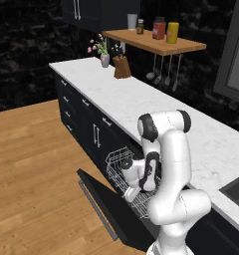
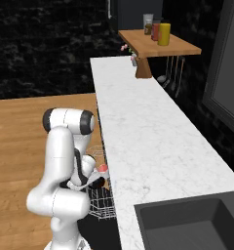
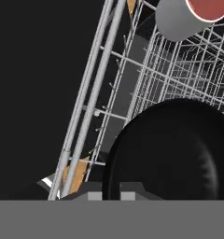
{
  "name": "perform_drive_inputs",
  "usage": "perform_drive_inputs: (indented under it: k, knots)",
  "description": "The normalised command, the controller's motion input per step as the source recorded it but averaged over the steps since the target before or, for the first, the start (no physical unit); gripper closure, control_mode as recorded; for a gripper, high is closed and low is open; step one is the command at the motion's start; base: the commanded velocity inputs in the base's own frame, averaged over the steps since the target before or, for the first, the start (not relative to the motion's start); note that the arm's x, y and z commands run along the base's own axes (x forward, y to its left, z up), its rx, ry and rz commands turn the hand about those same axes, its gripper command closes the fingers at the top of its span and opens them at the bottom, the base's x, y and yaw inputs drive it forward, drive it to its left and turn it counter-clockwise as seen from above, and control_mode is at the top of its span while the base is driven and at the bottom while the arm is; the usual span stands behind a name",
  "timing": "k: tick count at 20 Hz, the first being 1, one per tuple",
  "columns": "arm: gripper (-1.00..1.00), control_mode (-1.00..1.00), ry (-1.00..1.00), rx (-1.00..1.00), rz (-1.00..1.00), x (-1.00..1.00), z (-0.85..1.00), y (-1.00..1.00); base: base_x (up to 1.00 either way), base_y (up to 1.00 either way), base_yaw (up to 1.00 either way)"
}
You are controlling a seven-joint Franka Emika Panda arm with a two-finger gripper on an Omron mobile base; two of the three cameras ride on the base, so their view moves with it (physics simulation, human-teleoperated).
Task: Pick up the cup and bowl from the counter, place them in the dishwasher, and close the dishwasher door.
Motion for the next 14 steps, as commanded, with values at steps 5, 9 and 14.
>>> perform_drive_inputs:
  k: [5,9,14]
  knots:
    - [1.00,-1.00,0.00,-0.06,0.00,0.34,-0.23,-0.01,0.00,0.00,0.00]
    - [1.00,-1.00,0.00,-0.01,0.00,0.52,-0.13,0.00,0.00,0.00,0.00]
    - [1.00,-1.00,0.03,0.00,0.00,0.37,-0.10,0.00,0.00,0.00,0.00]
